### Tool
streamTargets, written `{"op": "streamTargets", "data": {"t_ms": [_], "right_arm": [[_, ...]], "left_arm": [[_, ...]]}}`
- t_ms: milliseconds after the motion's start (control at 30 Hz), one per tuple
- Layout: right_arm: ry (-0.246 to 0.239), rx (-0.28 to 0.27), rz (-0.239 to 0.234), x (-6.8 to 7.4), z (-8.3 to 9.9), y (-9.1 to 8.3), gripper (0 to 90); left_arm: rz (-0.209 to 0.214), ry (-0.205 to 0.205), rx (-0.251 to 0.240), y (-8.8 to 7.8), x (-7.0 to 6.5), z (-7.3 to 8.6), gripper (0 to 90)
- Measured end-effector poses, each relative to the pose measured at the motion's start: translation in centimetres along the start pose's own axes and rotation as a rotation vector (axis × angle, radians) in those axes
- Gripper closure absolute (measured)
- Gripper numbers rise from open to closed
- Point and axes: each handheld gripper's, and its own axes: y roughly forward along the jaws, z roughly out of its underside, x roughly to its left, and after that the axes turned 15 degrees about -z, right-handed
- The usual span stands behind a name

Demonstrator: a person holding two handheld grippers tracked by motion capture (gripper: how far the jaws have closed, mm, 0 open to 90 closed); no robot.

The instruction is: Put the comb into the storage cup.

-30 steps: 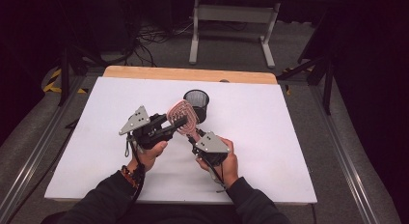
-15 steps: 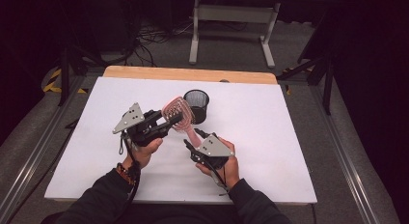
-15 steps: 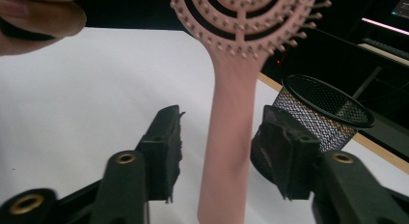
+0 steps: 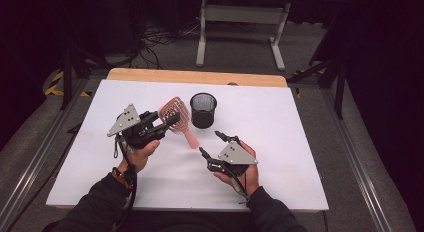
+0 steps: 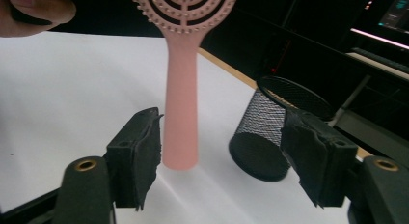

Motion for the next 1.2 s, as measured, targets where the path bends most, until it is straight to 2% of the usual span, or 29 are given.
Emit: {"op": "streamTargets", "data": {"t_ms": [133,233,267,300,600,767,933,1067,1200], "right_arm": [[-0.023,-0.003,0.029,-0.3,0.4,-0.8,29.0],[-0.069,0.003,0.019,-0.4,0.7,-1.4,28.9],[-0.103,0.014,0.038,-0.3,0.8,-1.6,29.0],[-0.102,0.01,0.034,-0.5,1.1,-2.0,28.6],[-0.043,-0.012,0.077,-1.6,2.7,-4.4,23.3],[0.004,-0.013,0.102,-2.1,3.5,-5.5,16.4],[0.028,0.014,0.142,-2.5,4.5,-6.8,12.6],[0.046,0.02,0.16,-2.8,5.0,-7.5,12.5],[0.059,0.029,0.171,-3.0,5.4,-8.1,12.7]], "left_arm": [[-0.013,0.003,-0.003,-0.2,0.5,-0.2,63.8],[-0.029,0.018,-0.009,-0.4,0.7,-0.3,63.8],[-0.035,0.027,-0.009,-0.5,0.8,-0.4,63.8],[-0.037,0.03,-0.012,-0.6,0.9,-0.5,63.8],[-0.057,0.036,-0.025,-1.0,1.3,-1.0,63.8],[-0.062,0.053,-0.036,-1.1,1.5,-1.6,63.8],[-0.067,0.058,-0.051,-1.0,1.8,-2.4,63.8],[-0.066,0.057,-0.055,-0.5,2.1,-3.2,63.8],[-0.059,0.083,-0.071,0.6,2.1,-4.5,63.8]]}}
